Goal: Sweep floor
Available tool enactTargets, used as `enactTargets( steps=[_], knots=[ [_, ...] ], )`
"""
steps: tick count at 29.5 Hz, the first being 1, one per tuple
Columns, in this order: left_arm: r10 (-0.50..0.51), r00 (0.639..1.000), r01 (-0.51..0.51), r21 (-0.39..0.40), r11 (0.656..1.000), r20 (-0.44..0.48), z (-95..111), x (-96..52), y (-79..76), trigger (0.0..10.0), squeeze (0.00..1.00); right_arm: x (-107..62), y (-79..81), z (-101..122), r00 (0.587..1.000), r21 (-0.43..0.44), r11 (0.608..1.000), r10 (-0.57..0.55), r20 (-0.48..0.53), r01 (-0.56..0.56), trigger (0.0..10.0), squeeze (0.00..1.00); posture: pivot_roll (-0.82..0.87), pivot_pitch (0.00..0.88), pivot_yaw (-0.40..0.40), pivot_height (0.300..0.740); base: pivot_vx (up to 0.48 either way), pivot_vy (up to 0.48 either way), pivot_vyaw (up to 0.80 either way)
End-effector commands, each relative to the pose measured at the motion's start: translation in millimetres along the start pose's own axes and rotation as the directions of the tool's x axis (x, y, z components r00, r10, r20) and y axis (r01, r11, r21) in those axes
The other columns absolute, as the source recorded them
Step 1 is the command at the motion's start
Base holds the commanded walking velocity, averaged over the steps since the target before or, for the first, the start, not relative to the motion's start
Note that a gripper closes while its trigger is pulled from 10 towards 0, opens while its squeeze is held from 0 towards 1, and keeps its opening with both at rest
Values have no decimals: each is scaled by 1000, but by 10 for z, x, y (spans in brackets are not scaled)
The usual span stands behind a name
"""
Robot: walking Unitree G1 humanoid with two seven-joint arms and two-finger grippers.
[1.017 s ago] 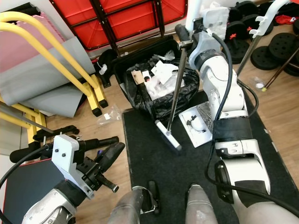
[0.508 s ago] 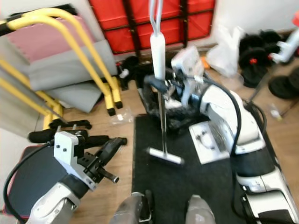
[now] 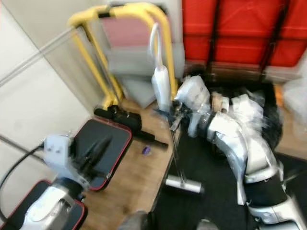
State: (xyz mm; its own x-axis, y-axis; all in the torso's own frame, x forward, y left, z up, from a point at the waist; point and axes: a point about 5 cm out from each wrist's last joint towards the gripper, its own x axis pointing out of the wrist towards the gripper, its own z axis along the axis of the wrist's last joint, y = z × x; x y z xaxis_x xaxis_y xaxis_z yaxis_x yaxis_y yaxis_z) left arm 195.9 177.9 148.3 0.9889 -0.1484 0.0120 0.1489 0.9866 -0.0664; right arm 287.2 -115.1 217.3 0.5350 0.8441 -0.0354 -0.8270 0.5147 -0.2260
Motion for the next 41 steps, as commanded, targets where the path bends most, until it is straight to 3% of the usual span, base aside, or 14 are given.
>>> enactTargets(
  steps=[1,12,23,27,32,38,41],
  knots=[
    [28,999,-28,6,1000,-19,-63,-17,14,10000,0,-20,57,51,998,-20,998,53,20,-53,10000,0,-110,35,4,740,0,0,800],
    [74,997,-74,-6,997,-17,-144,-6,15,10000,0,-31,-15,88,997,-43,996,80,20,-79,10000,0,-111,2,-9,740,0,0,796],
    [33,999,-32,35,999,-20,-181,47,-66,10000,0,64,102,66,994,85,993,78,76,-84,10000,0,-106,6,12,740,0,0,794],
    [25,1000,-24,42,999,-18,-182,57,-69,10000,0,95,118,45,995,95,993,68,74,-75,10000,0,-106,7,15,740,0,0,794],
    [11,1000,-11,45,999,-13,-173,76,-95,10000,0,222,-35,-87,988,51,987,-153,-8,154,10000,0,-99,16,17,740,0,0,635],
    [1,1000,0,33,999,-19,-161,58,-106,10000,0,268,-155,-125,948,6,949,-315,-42,316,10000,0,-97,42,18,740,0,0,0],
    [-3,1000,3,29,1000,-21,-161,54,-110,10000,0,280,-169,-133,941,-4,942,-336,-47,337,10000,0,-97,42,18,740,0,0,0]
  ],
)
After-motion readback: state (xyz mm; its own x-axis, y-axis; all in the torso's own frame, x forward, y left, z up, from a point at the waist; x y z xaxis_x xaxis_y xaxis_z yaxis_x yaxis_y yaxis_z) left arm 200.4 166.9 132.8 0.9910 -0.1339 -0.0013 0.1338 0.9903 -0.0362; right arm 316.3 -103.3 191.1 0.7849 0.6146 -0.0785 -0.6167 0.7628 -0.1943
